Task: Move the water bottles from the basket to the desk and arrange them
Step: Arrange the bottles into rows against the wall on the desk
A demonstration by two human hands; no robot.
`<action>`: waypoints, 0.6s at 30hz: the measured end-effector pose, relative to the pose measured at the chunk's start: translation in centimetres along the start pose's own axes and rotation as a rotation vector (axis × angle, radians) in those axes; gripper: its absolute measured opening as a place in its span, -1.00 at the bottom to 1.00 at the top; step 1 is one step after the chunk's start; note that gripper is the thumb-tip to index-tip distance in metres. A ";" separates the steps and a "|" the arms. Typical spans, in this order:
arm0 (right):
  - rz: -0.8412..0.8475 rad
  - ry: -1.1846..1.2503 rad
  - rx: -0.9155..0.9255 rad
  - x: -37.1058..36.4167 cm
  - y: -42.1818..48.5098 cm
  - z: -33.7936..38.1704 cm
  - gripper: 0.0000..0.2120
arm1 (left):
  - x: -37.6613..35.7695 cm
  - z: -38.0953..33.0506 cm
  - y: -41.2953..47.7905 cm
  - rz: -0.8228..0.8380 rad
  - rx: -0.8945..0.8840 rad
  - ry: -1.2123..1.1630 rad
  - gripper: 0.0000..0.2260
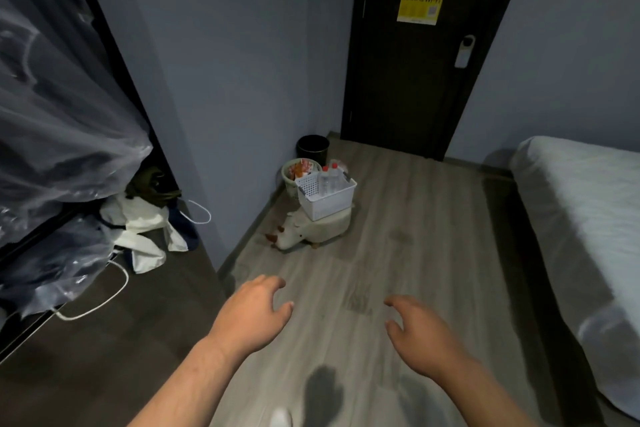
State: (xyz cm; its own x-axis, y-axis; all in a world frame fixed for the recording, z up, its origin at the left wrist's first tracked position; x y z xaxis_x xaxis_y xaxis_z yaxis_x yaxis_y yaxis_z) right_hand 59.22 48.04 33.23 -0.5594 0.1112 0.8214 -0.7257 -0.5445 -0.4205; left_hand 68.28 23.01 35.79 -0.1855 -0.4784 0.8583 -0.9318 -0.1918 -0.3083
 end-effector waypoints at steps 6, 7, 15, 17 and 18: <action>0.006 -0.012 -0.022 4.2 9.0 0.0 -0.58 | 3.4 1.8 9.8 0.001 -0.012 -0.041 -0.58; 0.001 -0.019 -0.026 5.1 10.8 0.1 -0.58 | 4.3 2.2 11.6 -0.003 -0.017 -0.052 -0.58; -0.010 -0.016 -0.080 12.2 22.8 1.6 -0.56 | 10.1 4.8 25.9 0.023 -0.074 -0.140 -0.68; -0.030 -0.042 -0.071 13.4 25.0 1.5 -0.57 | 10.9 4.8 29.0 0.026 -0.089 -0.123 -0.70; -0.025 -0.036 -0.075 14.0 26.0 1.2 -0.58 | 11.4 4.7 30.4 0.025 -0.089 -0.115 -0.70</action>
State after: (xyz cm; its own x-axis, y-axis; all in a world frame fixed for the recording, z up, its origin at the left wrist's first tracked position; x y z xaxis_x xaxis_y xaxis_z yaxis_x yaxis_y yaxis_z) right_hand 33.05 34.41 34.25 -0.5268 0.0939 0.8448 -0.7682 -0.4781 -0.4259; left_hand 39.32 7.73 34.31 -0.1772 -0.5781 0.7965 -0.9521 -0.1042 -0.2875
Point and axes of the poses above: each hand's wrist, its own y-axis towards the middle knuckle, its own x-axis out of the back of the hand, z = x × y, the point moved 9 cm from there along y, towards the middle knuckle, and after that the axes turned 15 degrees about z, right-handed, at the moved point
